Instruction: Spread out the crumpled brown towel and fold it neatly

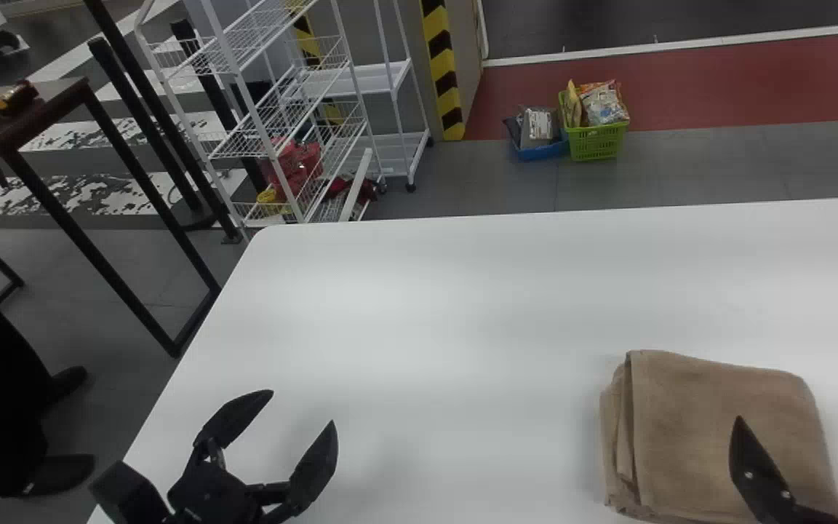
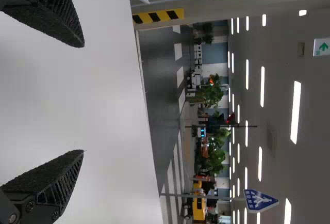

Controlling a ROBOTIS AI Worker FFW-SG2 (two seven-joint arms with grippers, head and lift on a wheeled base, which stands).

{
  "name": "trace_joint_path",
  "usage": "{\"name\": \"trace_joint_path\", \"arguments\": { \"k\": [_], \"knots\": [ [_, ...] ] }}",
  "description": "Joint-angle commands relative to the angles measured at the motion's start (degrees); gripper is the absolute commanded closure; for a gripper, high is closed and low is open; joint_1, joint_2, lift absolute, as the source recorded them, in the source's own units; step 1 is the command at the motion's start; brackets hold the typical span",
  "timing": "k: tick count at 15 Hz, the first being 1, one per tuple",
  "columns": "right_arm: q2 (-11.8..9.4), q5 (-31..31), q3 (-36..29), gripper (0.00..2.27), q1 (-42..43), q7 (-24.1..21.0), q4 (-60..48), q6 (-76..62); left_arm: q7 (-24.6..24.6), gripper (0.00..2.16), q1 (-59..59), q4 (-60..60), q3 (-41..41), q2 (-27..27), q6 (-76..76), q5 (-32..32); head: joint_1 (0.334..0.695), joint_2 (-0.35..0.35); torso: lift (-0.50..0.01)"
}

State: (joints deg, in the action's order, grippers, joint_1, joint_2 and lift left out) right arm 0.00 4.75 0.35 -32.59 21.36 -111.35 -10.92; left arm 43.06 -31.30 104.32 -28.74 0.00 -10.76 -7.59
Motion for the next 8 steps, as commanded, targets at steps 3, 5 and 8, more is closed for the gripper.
{"name": "trace_joint_path", "arguments": {
  "k": [3,5,8],
  "knots": [
    [0.05,0.00,0.00,0.11,0.43,0.00,0.52,-0.01,-0.09,0.08,0.19,-0.25,0.00,-0.15,0.00,0.30,0.695,0.307,-0.128],
    [0.05,0.00,0.00,0.11,0.51,0.00,0.61,-0.01,-0.09,0.08,0.37,-0.52,0.00,-0.15,0.00,0.65,0.695,0.307,-0.128],
    [0.05,0.00,-0.09,0.11,0.51,0.00,0.61,-0.01,-0.09,0.08,0.45,-0.52,0.00,-0.15,0.00,0.74,0.695,0.307,-0.128]
  ]
}}
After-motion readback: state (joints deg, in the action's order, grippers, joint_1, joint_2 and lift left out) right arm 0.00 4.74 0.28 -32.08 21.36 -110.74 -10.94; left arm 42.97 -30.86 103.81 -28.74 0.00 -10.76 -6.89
